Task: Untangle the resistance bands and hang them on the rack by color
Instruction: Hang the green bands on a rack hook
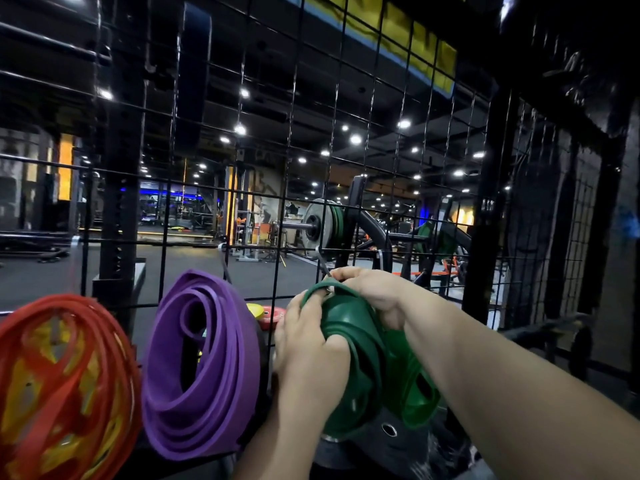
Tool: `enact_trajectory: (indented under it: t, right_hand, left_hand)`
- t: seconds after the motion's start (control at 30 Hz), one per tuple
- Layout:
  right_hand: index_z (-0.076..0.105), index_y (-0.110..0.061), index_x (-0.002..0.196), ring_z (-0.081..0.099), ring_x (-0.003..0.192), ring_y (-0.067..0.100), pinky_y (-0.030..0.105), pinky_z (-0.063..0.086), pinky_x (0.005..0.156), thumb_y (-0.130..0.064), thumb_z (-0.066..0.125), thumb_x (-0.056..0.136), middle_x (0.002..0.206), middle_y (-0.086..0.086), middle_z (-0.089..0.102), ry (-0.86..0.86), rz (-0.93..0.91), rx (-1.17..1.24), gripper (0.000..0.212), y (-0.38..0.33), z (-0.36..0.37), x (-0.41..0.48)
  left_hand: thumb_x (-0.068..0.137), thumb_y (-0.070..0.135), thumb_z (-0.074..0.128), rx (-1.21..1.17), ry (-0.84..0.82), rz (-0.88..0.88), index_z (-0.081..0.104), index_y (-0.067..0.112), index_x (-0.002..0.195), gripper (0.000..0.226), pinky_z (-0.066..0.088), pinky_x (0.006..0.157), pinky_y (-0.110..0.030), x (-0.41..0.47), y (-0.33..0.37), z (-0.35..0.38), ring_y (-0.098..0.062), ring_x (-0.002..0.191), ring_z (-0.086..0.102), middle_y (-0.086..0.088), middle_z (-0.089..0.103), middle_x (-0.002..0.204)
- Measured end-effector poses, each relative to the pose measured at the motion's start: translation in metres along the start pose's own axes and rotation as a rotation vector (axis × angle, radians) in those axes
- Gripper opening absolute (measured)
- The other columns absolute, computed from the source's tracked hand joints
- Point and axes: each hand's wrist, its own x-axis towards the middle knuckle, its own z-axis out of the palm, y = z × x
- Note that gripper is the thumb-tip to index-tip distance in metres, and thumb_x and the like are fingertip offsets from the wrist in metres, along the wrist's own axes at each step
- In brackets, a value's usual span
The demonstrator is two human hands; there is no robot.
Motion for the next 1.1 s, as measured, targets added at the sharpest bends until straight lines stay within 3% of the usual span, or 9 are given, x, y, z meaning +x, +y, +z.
enact_trajectory:
  t: [0.03, 0.1, 0.17, 0.33, 0.43, 0.57, 0.77, 1.0, 1.1]
  right_hand:
    - [0.065, -0.017, 0.092, 0.060, 0.075, 0.025, 0.033, 0.052, 0.074, -0.020, 0.060, 0.090, 0.090, 0.012, 0.063, 0.001, 0.016, 0.026, 0.006, 0.000, 0.000, -0.001]
    - [0.071, -0.019, 0.093, 0.059, 0.093, 0.028, 0.043, 0.049, 0.094, -0.054, 0.067, 0.076, 0.103, 0.014, 0.063, 0.008, 0.050, 0.074, 0.039, 0.000, -0.003, -0.001]
    - [0.072, -0.020, 0.092, 0.062, 0.095, 0.028, 0.042, 0.049, 0.095, -0.068, 0.076, 0.061, 0.104, 0.012, 0.066, -0.029, 0.046, 0.073, 0.058, 0.001, -0.005, -0.004]
    - [0.061, -0.018, 0.102, 0.068, 0.086, 0.021, 0.037, 0.056, 0.083, -0.036, 0.083, 0.068, 0.095, 0.006, 0.070, -0.157, -0.035, 0.068, 0.044, 0.007, -0.005, -0.011]
    - [0.059, -0.019, 0.111, 0.068, 0.096, 0.021, 0.036, 0.055, 0.088, -0.038, 0.083, 0.068, 0.107, 0.006, 0.070, -0.113, -0.066, 0.067, 0.053, 0.010, -0.004, -0.010]
    - [0.056, -0.021, 0.124, 0.068, 0.095, 0.018, 0.031, 0.056, 0.083, -0.032, 0.082, 0.062, 0.112, 0.007, 0.065, -0.097, -0.107, -0.020, 0.068, 0.014, -0.003, -0.013]
    - [0.050, -0.025, 0.126, 0.060, 0.093, 0.004, 0.014, 0.050, 0.070, -0.030, 0.084, 0.064, 0.110, -0.003, 0.055, -0.108, -0.138, -0.126, 0.071, 0.010, 0.004, -0.021]
    - [0.049, -0.019, 0.128, 0.062, 0.095, 0.006, 0.021, 0.054, 0.080, -0.045, 0.075, 0.075, 0.115, -0.001, 0.059, -0.148, -0.117, -0.038, 0.064, 0.014, 0.007, -0.027]
    - [0.059, -0.020, 0.117, 0.065, 0.090, 0.009, 0.026, 0.054, 0.082, -0.057, 0.048, 0.083, 0.103, -0.001, 0.066, -0.109, -0.065, 0.141, 0.051, 0.014, 0.005, -0.027]
  left_hand:
    - [0.058, 0.028, 0.032, 0.009, -0.016, -0.011, 0.040, 0.034, 0.139, 0.082, 0.023, 0.114, -0.041, 0.000, 0.000, 0.000, -0.017, 0.136, 0.025, 0.014, 0.030, 0.148]
    - [0.058, 0.029, 0.031, 0.045, -0.066, -0.036, 0.034, 0.037, 0.142, 0.085, 0.024, 0.113, -0.041, -0.002, 0.002, 0.001, -0.016, 0.135, 0.024, 0.016, 0.026, 0.148]
    - [0.059, 0.029, 0.031, 0.079, -0.082, -0.033, 0.031, 0.038, 0.144, 0.085, 0.028, 0.111, -0.042, -0.005, 0.004, 0.003, -0.017, 0.133, 0.026, 0.018, 0.025, 0.147]
    - [0.063, 0.032, 0.036, 0.104, -0.052, -0.040, 0.033, 0.035, 0.144, 0.081, 0.028, 0.112, -0.041, 0.002, 0.005, 0.001, -0.015, 0.134, 0.024, 0.019, 0.025, 0.146]
    - [0.076, 0.026, 0.046, 0.154, -0.045, -0.011, 0.034, 0.035, 0.144, 0.070, 0.025, 0.113, -0.037, -0.004, 0.000, 0.003, -0.014, 0.133, 0.023, 0.021, 0.024, 0.146]
    - [0.057, 0.026, 0.039, 0.133, 0.046, 0.087, 0.046, 0.029, 0.138, 0.081, 0.018, 0.108, -0.022, -0.018, -0.017, 0.008, -0.016, 0.126, 0.028, 0.017, 0.029, 0.146]
    - [0.056, 0.019, 0.043, 0.074, 0.100, 0.172, 0.054, 0.021, 0.134, 0.078, 0.023, 0.111, -0.029, -0.023, -0.033, 0.010, -0.019, 0.127, 0.034, 0.009, 0.034, 0.144]
    - [0.057, 0.020, 0.042, 0.031, 0.086, 0.135, 0.048, 0.023, 0.135, 0.078, 0.016, 0.109, -0.020, -0.027, -0.029, 0.007, -0.011, 0.131, 0.024, 0.013, 0.025, 0.145]
    - [0.056, 0.018, 0.040, -0.001, 0.098, 0.114, 0.050, 0.025, 0.132, 0.077, 0.022, 0.112, -0.028, -0.026, -0.027, 0.008, -0.013, 0.128, 0.026, 0.015, 0.028, 0.142]
